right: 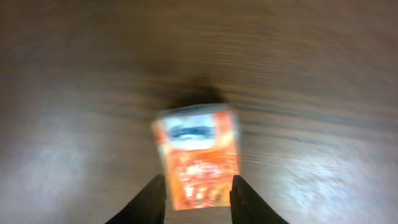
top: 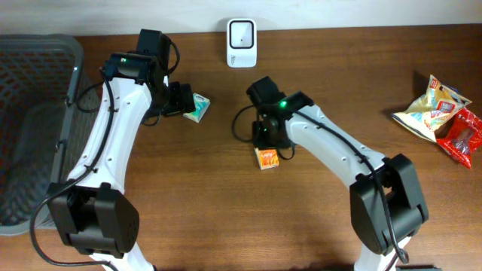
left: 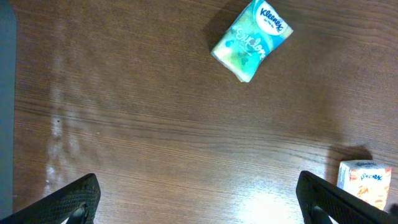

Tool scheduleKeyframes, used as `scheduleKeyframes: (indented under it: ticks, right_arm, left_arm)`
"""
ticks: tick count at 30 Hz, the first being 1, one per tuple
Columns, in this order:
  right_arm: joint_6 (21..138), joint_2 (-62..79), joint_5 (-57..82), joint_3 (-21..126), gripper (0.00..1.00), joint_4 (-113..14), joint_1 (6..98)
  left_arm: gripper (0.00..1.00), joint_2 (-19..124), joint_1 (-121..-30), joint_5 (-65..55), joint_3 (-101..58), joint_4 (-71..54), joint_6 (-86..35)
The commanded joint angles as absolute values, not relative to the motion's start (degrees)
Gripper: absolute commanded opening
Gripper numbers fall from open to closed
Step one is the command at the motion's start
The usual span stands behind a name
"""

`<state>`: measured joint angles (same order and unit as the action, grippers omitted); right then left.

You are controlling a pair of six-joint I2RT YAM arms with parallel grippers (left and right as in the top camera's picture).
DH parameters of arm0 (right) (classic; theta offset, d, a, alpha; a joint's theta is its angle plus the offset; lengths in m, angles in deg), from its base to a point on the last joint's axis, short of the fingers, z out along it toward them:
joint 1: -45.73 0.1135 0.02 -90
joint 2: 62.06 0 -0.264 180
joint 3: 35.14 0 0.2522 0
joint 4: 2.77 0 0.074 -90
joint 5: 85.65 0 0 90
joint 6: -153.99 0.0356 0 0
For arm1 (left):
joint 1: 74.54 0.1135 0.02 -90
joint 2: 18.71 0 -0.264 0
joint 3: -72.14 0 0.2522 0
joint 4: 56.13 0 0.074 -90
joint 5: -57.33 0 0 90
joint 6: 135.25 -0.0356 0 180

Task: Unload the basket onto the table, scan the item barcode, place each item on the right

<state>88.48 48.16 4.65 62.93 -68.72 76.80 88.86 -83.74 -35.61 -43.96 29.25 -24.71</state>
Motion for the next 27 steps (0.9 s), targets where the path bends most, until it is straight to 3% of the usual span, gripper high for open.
scheduleKeyframes:
  ticks: [1, 10, 21, 23, 25, 27]
  right_arm:
    - [80.11, 49.03, 3.03, 60.75, 0.42, -67.80, 81.44]
    - [80.88, 52.29, -9.60, 57.90, 0.43, -63.65, 84.34]
    - [79.87, 55.41, -9.65, 57.90, 0.38, -62.40, 84.34]
    - [79.87, 56.38, -9.67, 57.90, 0.30, -61.96, 84.34]
    - [81.18, 56.46, -9.91, 57.93, 0.09, -62.18, 84.34]
    - [84.00, 55.61, -9.84, 58.63, 0.04, -62.95, 84.23]
  left_arm:
    - [0.99, 88.09, -83.78, -35.00, -44.62, 29.29, -25.41]
    - [0.99, 88.09, -83.74, -35.02, -44.62, 29.29, -25.41]
    - [0.99, 88.09, -83.74, -35.00, -44.62, 29.29, -25.41]
    - [0.99, 88.09, -83.74, -35.00, -44.62, 29.29, -25.39]
    - [0.99, 88.09, -83.74, -35.00, -44.62, 29.29, -25.39]
    - [0.99, 88.09, -83.74, -35.00, -44.62, 29.29, -25.41]
